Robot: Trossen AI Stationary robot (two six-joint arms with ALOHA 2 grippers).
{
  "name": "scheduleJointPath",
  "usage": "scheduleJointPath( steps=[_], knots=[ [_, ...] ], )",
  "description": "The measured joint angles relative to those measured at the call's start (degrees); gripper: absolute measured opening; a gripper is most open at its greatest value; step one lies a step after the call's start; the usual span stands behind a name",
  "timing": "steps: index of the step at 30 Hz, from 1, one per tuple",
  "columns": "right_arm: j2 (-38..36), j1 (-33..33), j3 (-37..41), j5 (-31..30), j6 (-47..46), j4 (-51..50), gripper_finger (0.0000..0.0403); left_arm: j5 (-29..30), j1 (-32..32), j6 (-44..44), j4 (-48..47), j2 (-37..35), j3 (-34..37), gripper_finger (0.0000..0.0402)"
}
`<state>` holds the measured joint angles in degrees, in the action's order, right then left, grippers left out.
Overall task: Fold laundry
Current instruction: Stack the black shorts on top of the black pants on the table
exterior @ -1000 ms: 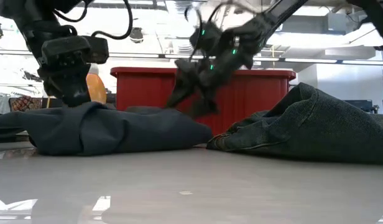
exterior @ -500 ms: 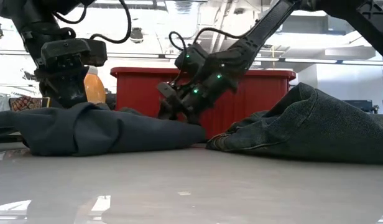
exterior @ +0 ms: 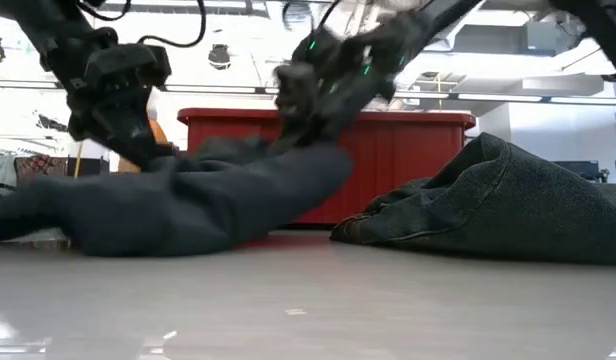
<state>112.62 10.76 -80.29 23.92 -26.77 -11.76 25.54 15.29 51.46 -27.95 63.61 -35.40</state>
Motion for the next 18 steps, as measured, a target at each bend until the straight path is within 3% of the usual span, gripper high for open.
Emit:
scheduleJointPath(
  steps=[7,12,18],
  knots=[
    [-15.96,-2.11,0.0,-6.61,-4.06,-19.99,0.0046,10.21,-0.02,-0.76,0.22,-7.81,0.0,0.0153],
    [-25.86,-5.2,-0.02,-18.68,-14.51,-34.0,0.0046,17.12,-0.02,-1.81,0.2,-11.03,0.0,0.0153],
    [-35.72,-10.71,1.0,-31.97,-28.3,-52.01,0.0046,18.43,-1.5,-2.38,0.56,-10.87,0.0,0.0153]
  ],
)
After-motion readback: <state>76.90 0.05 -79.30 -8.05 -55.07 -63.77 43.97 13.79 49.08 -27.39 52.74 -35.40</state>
